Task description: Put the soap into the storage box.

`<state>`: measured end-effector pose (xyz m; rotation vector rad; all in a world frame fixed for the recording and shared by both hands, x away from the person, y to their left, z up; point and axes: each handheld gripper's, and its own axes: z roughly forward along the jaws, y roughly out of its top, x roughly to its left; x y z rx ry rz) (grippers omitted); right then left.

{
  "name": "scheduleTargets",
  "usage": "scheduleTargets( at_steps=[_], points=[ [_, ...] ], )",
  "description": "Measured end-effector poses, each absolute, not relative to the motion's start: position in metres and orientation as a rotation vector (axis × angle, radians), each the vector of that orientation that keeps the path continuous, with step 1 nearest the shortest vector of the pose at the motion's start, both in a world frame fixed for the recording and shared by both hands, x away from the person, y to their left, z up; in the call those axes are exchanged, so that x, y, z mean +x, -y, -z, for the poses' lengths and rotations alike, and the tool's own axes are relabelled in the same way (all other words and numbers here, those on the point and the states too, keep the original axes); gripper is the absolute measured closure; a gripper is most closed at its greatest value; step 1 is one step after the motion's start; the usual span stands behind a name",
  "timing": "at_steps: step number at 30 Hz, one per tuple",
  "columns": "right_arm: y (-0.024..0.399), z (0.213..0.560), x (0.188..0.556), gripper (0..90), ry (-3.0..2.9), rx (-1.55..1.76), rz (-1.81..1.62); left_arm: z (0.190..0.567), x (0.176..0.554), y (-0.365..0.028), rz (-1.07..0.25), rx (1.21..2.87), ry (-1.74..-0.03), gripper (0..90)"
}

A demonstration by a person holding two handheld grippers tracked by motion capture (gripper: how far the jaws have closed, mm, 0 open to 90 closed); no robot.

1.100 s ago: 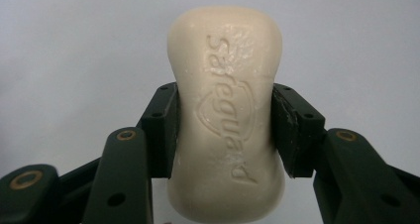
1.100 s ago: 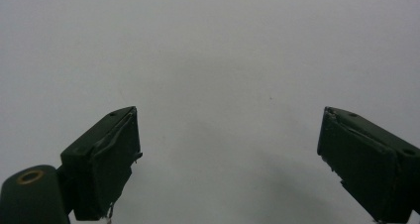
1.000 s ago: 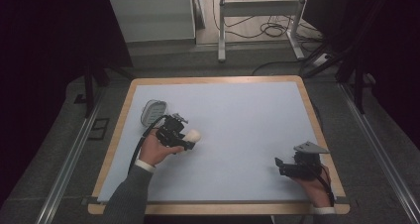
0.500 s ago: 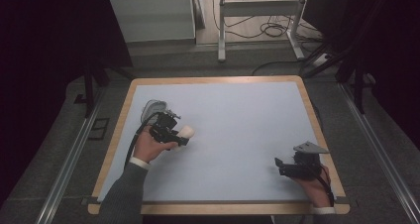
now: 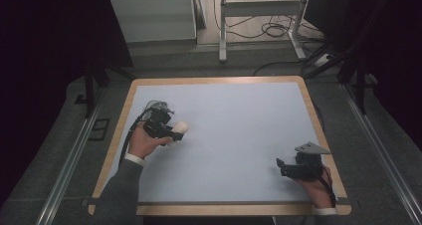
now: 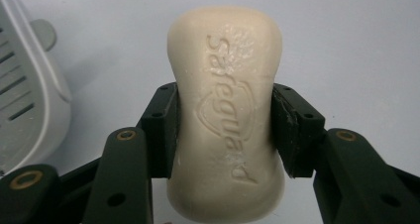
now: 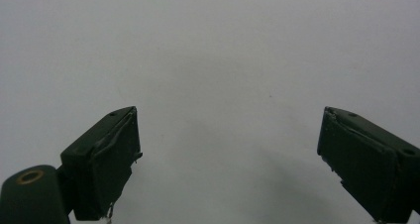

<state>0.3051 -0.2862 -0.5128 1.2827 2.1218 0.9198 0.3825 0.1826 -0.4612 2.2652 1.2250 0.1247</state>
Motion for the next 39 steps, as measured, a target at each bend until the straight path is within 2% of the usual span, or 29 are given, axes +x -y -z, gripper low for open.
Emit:
scheduleTargets(
  at_steps=[11,39],
  points=[
    [0.286,0.511,0.304,9.4,-2.115,1.282,-0.925,0.452,0.386,-0.194,-0.164,2.24,-1.248,49.4],
    [0.287,0.51,0.304,9.5,-2.11,1.289,-0.915,0.454,0.411,-0.22,-0.162,2.196,-1.365,49.4]
  ],
)
